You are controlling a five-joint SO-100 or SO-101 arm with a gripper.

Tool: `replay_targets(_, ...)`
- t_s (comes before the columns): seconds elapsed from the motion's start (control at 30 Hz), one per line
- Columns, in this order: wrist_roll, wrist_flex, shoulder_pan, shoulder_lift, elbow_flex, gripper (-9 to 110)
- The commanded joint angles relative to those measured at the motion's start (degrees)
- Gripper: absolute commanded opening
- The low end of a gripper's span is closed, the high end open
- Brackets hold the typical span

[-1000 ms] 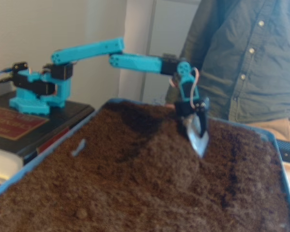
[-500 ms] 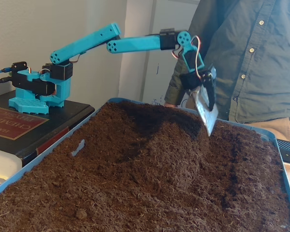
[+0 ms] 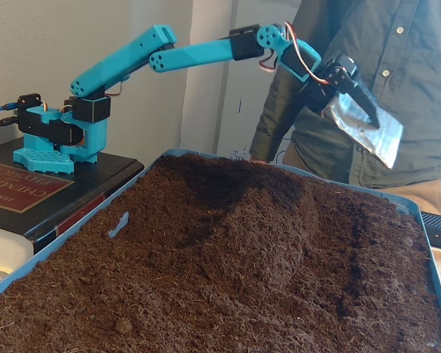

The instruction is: Build a berm.

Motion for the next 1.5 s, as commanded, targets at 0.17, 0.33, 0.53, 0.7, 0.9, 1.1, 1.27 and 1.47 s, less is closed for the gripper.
replay_targets(0.17,-19.3,-6.8,6.0,-9.8,-1.2,0)
replay_targets(0.33,-21.4,-6.8,6.4,-15.9,-1.2,0)
replay_targets(0.53,-22.0,-6.9,6.5,-22.3,-1.2,0)
replay_targets(0.7,-21.9,-6.7,5.8,-25.7,-1.1,0)
replay_targets(0.9,-21.2,1.1,5.7,-25.3,0.0,0)
replay_targets(1.1,-21.1,18.6,5.7,-21.4,0.4,0)
replay_targets(1.27,-21.1,29.2,5.7,-19.0,0.4,0)
replay_targets(1.47,-21.0,36.9,5.7,-16.3,0.4,0)
